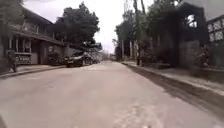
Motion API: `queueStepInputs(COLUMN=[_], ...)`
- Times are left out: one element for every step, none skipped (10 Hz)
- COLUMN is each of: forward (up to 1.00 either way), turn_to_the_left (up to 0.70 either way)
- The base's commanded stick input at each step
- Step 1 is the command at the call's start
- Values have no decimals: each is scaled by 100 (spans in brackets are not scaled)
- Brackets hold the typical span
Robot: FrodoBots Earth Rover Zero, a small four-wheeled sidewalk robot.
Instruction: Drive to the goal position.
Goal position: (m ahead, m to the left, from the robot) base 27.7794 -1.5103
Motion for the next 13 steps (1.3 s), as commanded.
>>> queueStepInputs(forward=[70, 70, 70, 70, 70, 70, 70, 70, 70, 70, 70, 70, 70], turn_to_the_left=[0, 0, 0, 0, 0, -8, -21, -35, -16, 0, 0, 0, 0])
